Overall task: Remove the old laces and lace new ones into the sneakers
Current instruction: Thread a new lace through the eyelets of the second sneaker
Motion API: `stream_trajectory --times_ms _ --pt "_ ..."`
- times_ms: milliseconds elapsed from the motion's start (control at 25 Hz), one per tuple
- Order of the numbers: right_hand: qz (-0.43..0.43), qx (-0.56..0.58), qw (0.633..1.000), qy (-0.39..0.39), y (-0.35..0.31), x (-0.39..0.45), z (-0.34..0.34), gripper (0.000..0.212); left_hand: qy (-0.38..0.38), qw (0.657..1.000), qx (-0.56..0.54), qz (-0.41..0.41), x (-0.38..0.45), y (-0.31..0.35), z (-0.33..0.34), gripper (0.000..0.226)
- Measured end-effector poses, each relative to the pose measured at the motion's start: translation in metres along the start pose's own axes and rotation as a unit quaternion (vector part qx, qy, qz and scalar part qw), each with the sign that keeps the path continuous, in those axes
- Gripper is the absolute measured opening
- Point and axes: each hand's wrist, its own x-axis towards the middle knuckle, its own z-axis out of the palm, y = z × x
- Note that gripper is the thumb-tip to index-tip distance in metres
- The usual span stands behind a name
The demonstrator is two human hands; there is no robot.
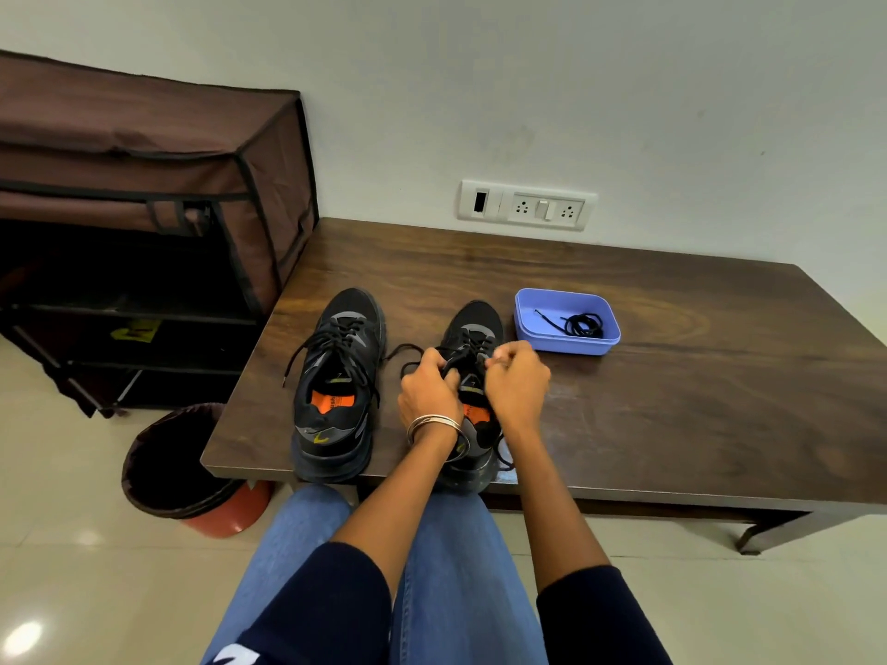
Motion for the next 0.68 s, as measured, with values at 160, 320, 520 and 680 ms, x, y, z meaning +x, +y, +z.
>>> stream_trajectory --times_ms 160,320,520,680 --pt "0.11 0.033 0.98 0.165 0.011 0.008 -0.03 0.023 -0.004 1.0 0.002 0.006 -0.001 -0.002 0.002 0.013" --pt "-0.027 -0.036 0.999 0.004 0.012 0.002 -0.036 0.022 -0.011 1.0 0.01 -0.002 -0.002 0.002 0.002 0.018" --pt "-0.071 -0.229 0.96 -0.146 0.012 -0.007 -0.006 0.017 0.021 0.987 -0.04 0.153 0.006 0.01 -0.001 0.022" --pt "-0.084 -0.248 0.959 -0.109 0.011 -0.005 -0.002 0.02 -0.074 0.912 0.222 0.338 0.039 0.032 -0.002 0.03"
